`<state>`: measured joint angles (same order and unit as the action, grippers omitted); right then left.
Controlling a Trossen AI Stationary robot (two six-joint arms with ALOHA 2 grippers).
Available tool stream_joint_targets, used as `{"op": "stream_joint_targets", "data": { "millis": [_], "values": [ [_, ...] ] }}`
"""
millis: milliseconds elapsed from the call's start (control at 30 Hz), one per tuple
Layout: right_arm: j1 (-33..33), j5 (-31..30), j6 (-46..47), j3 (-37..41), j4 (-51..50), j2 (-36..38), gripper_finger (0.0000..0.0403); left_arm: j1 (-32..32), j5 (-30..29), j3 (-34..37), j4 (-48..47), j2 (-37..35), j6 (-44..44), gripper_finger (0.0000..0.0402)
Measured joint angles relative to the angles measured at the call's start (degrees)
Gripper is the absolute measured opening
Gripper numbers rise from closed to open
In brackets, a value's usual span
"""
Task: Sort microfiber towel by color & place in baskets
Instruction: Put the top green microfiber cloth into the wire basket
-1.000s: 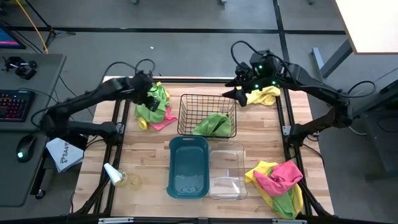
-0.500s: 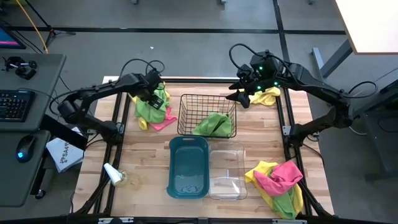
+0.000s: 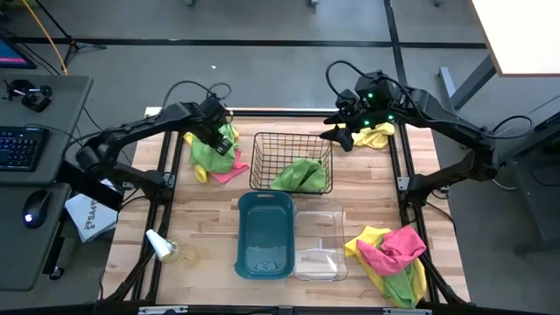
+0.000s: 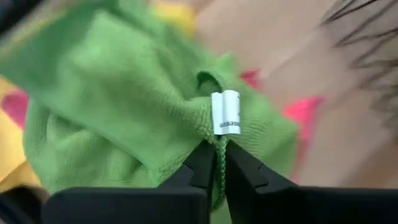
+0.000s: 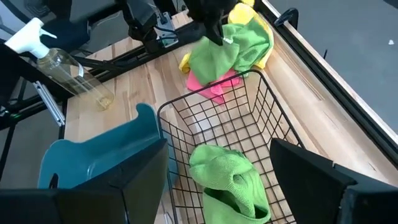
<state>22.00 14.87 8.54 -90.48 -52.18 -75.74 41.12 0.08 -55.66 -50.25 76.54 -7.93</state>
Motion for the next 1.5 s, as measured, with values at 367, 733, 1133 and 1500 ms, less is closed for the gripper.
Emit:
{"op": "stream_joint_targets", "data": {
  "millis": [367,733,1133,1500],
  "values": [
    [0.1,-3.9,-1.5,-4.3,4.8,3.9,0.0277,-11.6,5.2,-24.0,5.6,-13.3,1.6,0.0001],
    [0.1,-8.4,-4.1,-4.4,7.2,4.3,0.0277,-30.7,5.4,-31.9,29.6,-5.8,11.4,0.0000],
    [0.1,-8.2,-3.5,-4.4,4.4,4.8,0.0277,-30.1,-11.9,-14.4,39.5,-2.2,10.2,0.0000],
    [0.1,-8.0,-1.5,-4.4,3.8,7.8,0.0277,-29.3,-7.3,-16.2,51.8,-2.4,16.1,0.0000]
  ]
}}
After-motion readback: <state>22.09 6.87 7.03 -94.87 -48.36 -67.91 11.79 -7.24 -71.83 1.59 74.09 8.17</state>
